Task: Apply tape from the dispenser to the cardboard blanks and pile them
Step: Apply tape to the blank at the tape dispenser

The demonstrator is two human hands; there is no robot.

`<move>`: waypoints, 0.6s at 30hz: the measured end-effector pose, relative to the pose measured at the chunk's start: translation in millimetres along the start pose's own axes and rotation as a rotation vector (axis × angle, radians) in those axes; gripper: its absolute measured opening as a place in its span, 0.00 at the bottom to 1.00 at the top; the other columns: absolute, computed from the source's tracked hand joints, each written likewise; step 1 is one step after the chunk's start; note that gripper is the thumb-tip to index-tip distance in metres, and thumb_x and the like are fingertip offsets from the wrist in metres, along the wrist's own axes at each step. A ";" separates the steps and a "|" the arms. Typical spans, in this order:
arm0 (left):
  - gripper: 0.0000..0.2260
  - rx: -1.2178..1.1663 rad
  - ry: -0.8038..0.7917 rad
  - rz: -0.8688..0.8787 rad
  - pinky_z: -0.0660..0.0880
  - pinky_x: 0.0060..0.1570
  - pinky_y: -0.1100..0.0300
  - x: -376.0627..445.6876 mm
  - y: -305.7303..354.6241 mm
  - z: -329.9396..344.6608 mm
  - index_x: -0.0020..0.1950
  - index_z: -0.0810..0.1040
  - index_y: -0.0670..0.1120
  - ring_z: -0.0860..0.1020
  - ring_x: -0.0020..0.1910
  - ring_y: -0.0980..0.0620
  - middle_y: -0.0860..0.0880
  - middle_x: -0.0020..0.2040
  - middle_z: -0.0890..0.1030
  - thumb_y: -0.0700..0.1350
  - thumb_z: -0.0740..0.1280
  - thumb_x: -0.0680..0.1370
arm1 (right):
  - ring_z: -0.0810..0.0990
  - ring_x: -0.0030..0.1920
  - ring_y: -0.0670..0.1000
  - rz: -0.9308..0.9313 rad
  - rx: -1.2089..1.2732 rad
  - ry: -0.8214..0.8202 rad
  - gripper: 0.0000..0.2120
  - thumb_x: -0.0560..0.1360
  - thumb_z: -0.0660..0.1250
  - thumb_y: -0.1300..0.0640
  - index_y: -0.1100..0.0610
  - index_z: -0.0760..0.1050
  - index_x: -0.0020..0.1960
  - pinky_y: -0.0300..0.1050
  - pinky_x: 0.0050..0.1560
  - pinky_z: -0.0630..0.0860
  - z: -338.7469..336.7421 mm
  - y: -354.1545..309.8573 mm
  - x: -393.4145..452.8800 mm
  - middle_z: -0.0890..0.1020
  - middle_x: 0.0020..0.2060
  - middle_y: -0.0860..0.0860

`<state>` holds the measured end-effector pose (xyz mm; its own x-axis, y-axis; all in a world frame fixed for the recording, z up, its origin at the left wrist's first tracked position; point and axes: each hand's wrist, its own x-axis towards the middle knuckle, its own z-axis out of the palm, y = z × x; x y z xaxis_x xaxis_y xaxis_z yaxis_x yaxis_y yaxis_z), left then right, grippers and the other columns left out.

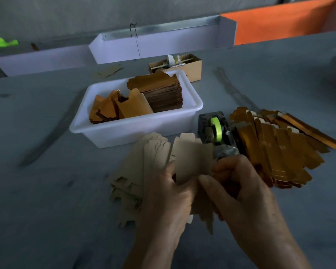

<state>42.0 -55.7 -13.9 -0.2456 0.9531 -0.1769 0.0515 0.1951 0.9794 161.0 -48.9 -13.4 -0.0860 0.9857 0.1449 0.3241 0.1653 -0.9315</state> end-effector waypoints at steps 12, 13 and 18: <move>0.06 0.011 -0.177 0.015 0.75 0.38 0.64 -6.8 -0.2 -12.0 0.43 0.80 0.67 0.82 0.39 0.58 0.56 0.39 0.85 0.56 0.65 0.71 | 0.81 0.35 0.43 0.079 0.093 -0.003 0.11 0.65 0.66 0.43 0.47 0.75 0.43 0.37 0.31 0.75 -3.0 5.9 2.8 0.82 0.33 0.47; 0.08 0.001 -0.208 0.021 0.76 0.42 0.65 -7.1 1.1 -14.5 0.45 0.80 0.67 0.82 0.42 0.60 0.57 0.41 0.85 0.56 0.64 0.70 | 0.80 0.36 0.42 0.080 0.055 0.063 0.16 0.60 0.66 0.39 0.46 0.74 0.44 0.37 0.33 0.75 -4.9 7.1 3.4 0.81 0.34 0.47; 0.09 0.031 -0.290 0.014 0.75 0.42 0.70 -11.0 8.7 -16.2 0.48 0.83 0.53 0.82 0.45 0.61 0.55 0.44 0.85 0.52 0.67 0.71 | 0.83 0.41 0.46 0.210 0.297 -0.094 0.16 0.59 0.69 0.43 0.50 0.80 0.43 0.45 0.46 0.79 -7.2 4.9 5.3 0.84 0.39 0.48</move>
<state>29.5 -68.3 -1.9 0.0418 0.9812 -0.1884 0.0832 0.1845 0.9793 168.9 -42.6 -14.8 -0.1373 0.9874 -0.0784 0.0578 -0.0710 -0.9958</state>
